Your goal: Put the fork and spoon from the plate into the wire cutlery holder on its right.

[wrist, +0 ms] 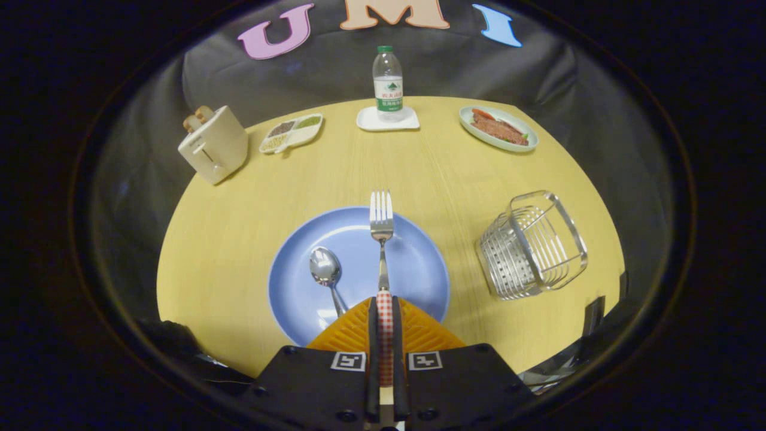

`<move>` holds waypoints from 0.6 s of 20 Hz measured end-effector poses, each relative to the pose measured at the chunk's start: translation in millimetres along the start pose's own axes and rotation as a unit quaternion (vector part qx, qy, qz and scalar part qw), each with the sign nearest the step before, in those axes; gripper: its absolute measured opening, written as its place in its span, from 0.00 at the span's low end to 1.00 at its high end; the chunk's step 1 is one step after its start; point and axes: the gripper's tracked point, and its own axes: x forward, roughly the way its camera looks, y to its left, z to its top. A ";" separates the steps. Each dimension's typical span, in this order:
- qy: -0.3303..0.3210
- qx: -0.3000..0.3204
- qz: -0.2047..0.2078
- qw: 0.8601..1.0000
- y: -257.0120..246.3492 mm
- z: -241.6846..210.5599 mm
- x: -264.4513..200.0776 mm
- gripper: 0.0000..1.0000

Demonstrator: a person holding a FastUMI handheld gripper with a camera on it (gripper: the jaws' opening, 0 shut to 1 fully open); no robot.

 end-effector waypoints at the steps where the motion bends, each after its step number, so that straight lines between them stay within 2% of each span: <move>1: -0.001 -0.001 0.005 1.000 0.7 4.6 -7.2 0.12; 6: 0.015 0.015 0.032 0.999 -16.0 17.8 -53.8 0.12; 10: 0.039 0.027 0.016 0.999 -62.0 27.7 -84.7 0.12; 12: 0.069 0.013 -0.002 0.998 -90.2 27.8 -93.1 0.12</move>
